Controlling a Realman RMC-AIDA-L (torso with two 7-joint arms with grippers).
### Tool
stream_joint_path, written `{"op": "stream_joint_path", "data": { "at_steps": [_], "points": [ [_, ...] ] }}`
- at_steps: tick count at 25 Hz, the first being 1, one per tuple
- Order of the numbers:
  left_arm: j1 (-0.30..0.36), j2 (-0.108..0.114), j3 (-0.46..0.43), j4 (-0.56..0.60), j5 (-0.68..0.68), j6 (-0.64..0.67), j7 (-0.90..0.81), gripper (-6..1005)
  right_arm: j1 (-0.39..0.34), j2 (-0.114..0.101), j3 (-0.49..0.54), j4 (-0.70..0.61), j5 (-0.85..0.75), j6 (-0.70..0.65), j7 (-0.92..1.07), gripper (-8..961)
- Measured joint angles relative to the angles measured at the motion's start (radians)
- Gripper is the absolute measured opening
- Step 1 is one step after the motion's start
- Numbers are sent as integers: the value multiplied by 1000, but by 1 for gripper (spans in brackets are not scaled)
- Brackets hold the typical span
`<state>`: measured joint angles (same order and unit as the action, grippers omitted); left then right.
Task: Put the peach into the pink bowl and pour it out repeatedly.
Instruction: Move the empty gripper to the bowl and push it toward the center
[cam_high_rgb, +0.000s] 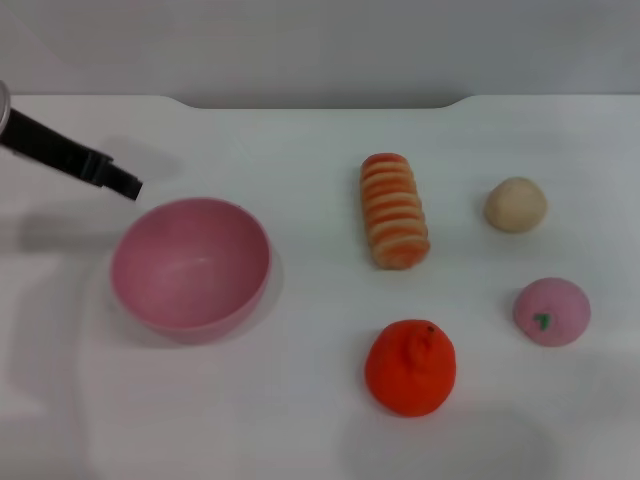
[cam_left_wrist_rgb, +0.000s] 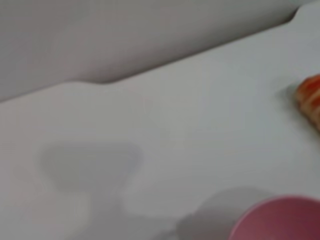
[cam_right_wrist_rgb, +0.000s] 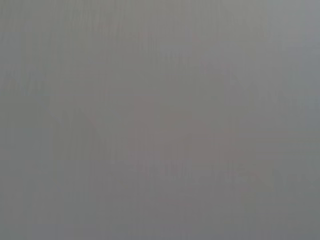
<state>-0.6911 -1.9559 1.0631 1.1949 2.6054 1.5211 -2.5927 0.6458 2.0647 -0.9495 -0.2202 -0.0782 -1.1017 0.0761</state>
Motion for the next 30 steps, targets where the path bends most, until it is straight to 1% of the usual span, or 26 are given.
{"op": "stream_joint_path", "data": {
  "at_steps": [2,3,5,10,16,17,18,30],
  "points": [
    [1,-7,-1,-2,21,1,-2,497,-1,0,0,1,0,0,0,365],
    [1,-7,-1,-2,21,1,-2,495,-1,0,0,1,0,0,0,365],
    [8,-17,-4,-26,26,-1,-3,493,-1,0,0,1,0,2,0,364],
    [15,-29,-5,-49,30,-11,2,487,1,0,0,1,0,5,0,361],
    [17,-32,-5,-57,31,-16,5,480,4,0,0,1,0,7,-1,357],
    [22,-43,-5,-88,33,-37,8,479,4,0,-1,1,0,7,-1,357],
    [23,-46,-2,-99,34,-43,8,478,5,0,-1,1,0,7,-1,356],
    [33,-54,4,-115,42,-76,6,464,7,-2,-12,1,0,8,0,350]
  ]
}}
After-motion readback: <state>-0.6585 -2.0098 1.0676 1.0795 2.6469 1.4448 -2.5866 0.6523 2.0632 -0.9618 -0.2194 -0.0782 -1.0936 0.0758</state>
